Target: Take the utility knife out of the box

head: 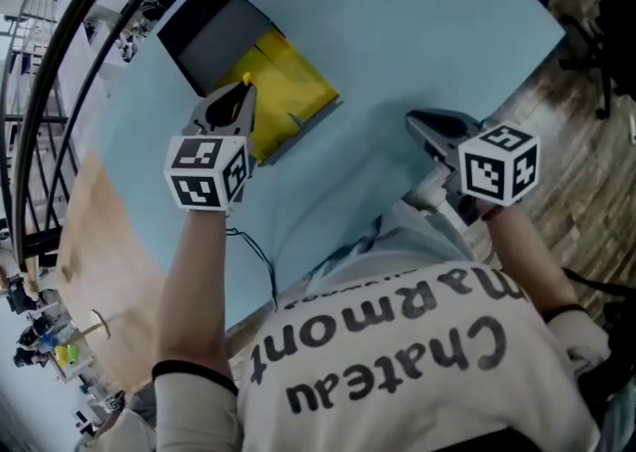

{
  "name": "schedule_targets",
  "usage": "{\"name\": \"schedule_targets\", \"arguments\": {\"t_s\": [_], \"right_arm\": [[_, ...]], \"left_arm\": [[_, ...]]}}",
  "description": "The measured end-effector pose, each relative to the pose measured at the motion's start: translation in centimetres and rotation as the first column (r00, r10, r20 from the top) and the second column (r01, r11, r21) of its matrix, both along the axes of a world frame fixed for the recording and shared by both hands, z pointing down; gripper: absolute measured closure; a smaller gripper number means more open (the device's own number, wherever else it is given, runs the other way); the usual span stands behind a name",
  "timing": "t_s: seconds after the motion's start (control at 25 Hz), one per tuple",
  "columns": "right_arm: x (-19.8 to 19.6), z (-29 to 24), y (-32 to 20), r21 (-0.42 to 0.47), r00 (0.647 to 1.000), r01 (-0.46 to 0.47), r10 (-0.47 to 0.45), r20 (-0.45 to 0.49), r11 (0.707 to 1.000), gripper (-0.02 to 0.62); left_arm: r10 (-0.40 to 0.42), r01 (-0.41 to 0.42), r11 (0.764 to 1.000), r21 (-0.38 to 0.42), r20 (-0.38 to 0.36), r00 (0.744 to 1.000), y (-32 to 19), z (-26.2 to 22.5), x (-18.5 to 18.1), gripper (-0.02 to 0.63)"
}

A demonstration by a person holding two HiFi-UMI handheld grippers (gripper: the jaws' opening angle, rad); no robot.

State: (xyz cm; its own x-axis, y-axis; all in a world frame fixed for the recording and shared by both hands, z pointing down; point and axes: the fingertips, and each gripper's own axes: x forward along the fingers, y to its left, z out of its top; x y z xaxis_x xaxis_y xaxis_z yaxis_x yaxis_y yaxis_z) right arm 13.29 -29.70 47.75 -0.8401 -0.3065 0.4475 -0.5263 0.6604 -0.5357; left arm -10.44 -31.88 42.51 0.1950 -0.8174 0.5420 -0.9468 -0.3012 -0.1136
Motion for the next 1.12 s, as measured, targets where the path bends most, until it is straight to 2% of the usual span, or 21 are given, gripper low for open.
{"name": "schedule_targets", "arguments": {"t_s": [0.08,0.24,0.36,0.44,0.52,0.72,0.88,0.96,1.12], "right_arm": [[-0.7,-0.4,0.4,0.006,1.0,0.017,-0.017,0.004,1.0,0.551],[-1.8,-1.3,0.9,0.03,0.999,0.036,-0.036,-0.001,0.999,0.551],[-2.5,-1.9,1.1,0.054,0.999,0.042,-0.042,-0.004,0.998,0.551],[-3.1,-2.3,1.5,0.066,0.999,0.04,-0.04,-0.007,0.997,0.551],[-3.7,-2.7,2.0,0.072,0.999,0.036,-0.036,-0.007,0.997,0.551],[-5.9,-4.3,3.7,0.103,1.0,0.028,-0.028,-0.003,0.994,0.551],[-7.7,-5.1,5.8,0.118,1.0,0.011,-0.011,-0.001,0.993,0.551],[-8.5,-5.4,7.0,0.119,1.0,-0.001,0.001,-0.003,0.993,0.551],[-10.5,-6.3,9.8,0.105,0.999,-0.027,0.024,0.031,0.994,0.551]], "left_arm": [[-0.039,0.049,0.996,0.08,-0.125,0.991,0.5,-2.0,0.5,0.58],[-0.046,0.109,0.98,0.169,-0.339,0.94,1.9,-4.8,1.6,0.578],[-0.015,0.114,0.972,0.204,-0.433,0.901,3.3,-5.8,2.4,0.58],[-0.007,0.125,0.968,0.22,-0.47,0.883,4.5,-6.3,2.6,0.58],[-0.014,0.132,0.967,0.217,-0.472,0.881,6.0,-6.3,2.5,0.58],[-0.019,0.097,0.98,0.176,-0.397,0.918,9.5,-5.1,1.7,0.58],[-0.028,0.112,0.979,0.169,-0.436,0.899,12.4,-5.5,0.1,0.58],[-0.009,0.095,0.981,0.171,-0.445,0.895,14.4,-6.0,-0.1,0.58],[0.059,0.011,0.985,0.171,-0.4,0.914,19.2,-6.6,-0.3,0.58]]}}
